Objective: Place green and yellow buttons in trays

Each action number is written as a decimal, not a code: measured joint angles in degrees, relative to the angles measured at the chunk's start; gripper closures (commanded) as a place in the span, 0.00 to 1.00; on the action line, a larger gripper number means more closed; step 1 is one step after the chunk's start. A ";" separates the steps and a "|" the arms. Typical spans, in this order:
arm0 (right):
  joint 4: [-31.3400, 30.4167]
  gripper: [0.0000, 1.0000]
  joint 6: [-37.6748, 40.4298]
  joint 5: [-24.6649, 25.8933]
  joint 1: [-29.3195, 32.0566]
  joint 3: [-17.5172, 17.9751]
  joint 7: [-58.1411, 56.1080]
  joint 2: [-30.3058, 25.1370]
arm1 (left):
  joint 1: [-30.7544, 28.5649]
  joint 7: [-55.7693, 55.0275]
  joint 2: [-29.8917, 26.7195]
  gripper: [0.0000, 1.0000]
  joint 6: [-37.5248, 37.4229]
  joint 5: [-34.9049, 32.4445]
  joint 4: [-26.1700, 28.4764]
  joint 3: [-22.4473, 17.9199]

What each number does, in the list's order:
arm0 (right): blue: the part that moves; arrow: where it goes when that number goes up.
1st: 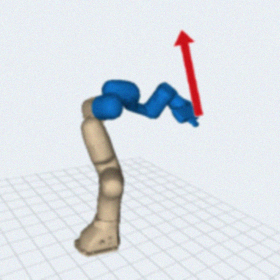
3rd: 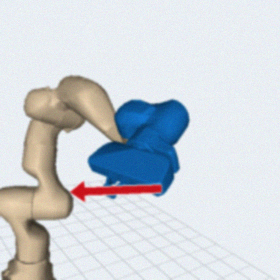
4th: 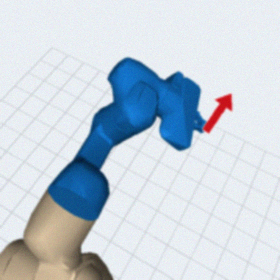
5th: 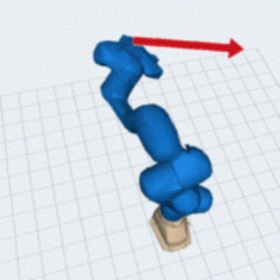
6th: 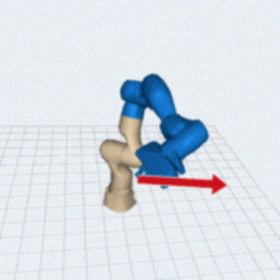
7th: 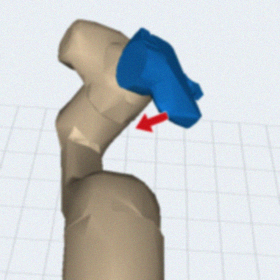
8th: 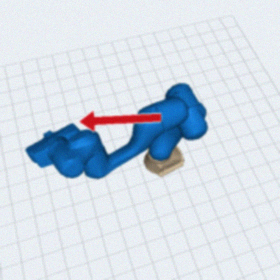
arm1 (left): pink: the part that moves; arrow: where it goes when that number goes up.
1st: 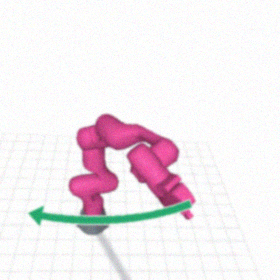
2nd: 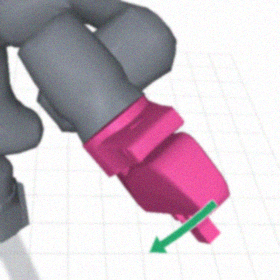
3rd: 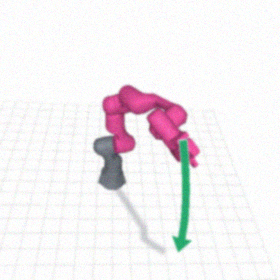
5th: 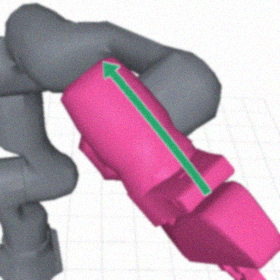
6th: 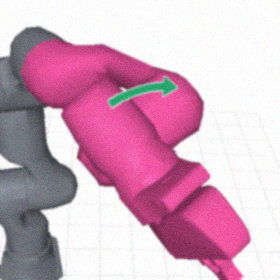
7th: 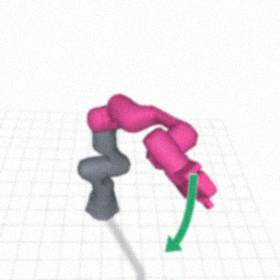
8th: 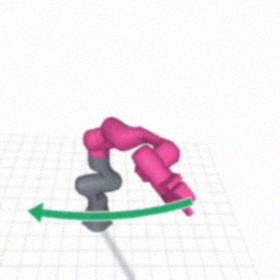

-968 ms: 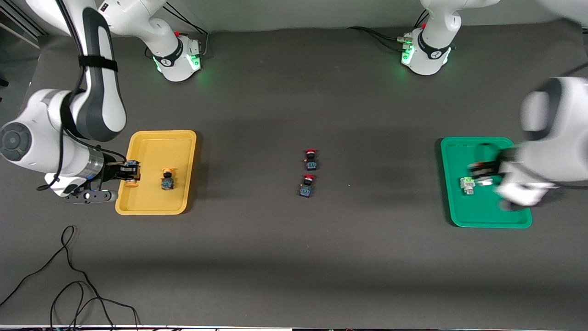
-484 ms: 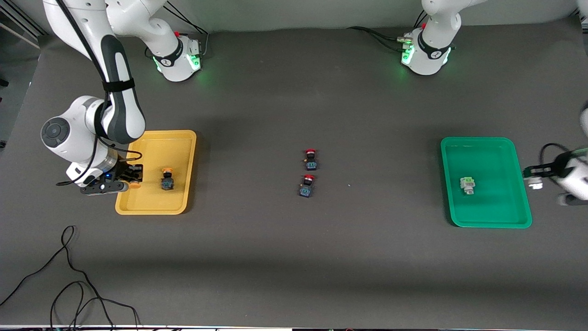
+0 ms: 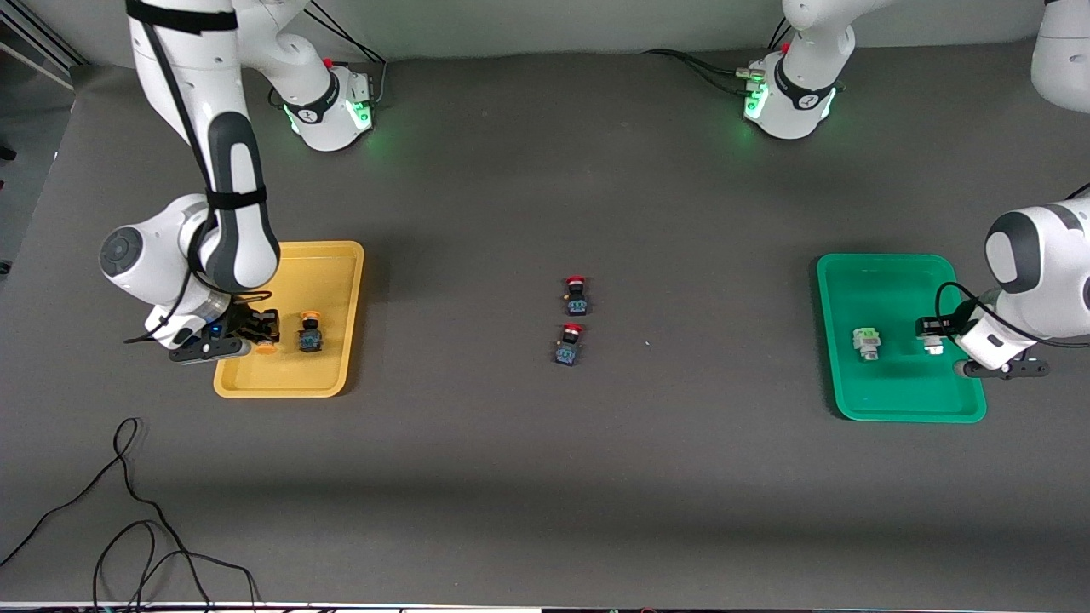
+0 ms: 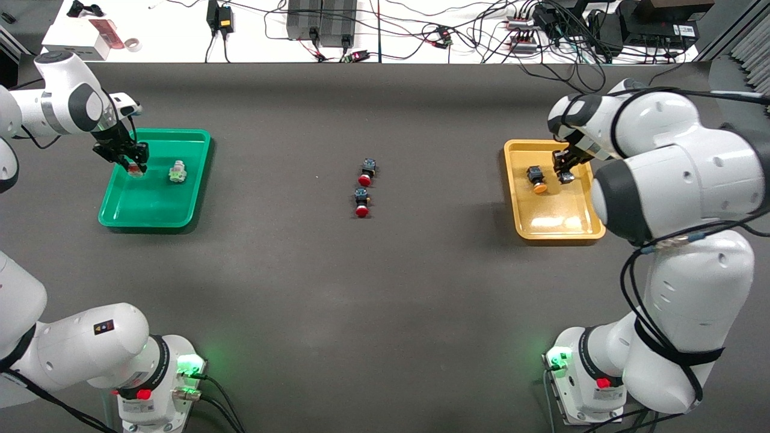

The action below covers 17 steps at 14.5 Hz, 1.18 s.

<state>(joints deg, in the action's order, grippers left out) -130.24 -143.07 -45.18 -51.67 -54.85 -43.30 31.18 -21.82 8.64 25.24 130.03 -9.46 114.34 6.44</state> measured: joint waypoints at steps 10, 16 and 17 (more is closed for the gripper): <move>2.41 0.16 0.31 -0.22 -1.07 -0.67 -0.09 1.26 | -0.02 3.27 -3.42 0.00 -17.69 -0.17 -12.37 0.68; 16.32 0.16 26.47 8.97 -8.76 -17.64 5.66 -2.01 | 0.43 3.64 -13.49 0.00 -34.10 2.87 -19.93 2.86; 19.68 0.16 31.89 9.98 -8.79 -19.72 6.34 -2.32 | 0.61 3.61 -15.30 0.00 -35.92 4.10 -20.03 3.70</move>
<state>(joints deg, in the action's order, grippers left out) -110.56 -111.18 -35.19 -60.46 -74.57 -36.96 28.86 -21.21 12.24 9.95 94.11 -5.36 94.31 10.14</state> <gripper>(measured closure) 0.154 0.000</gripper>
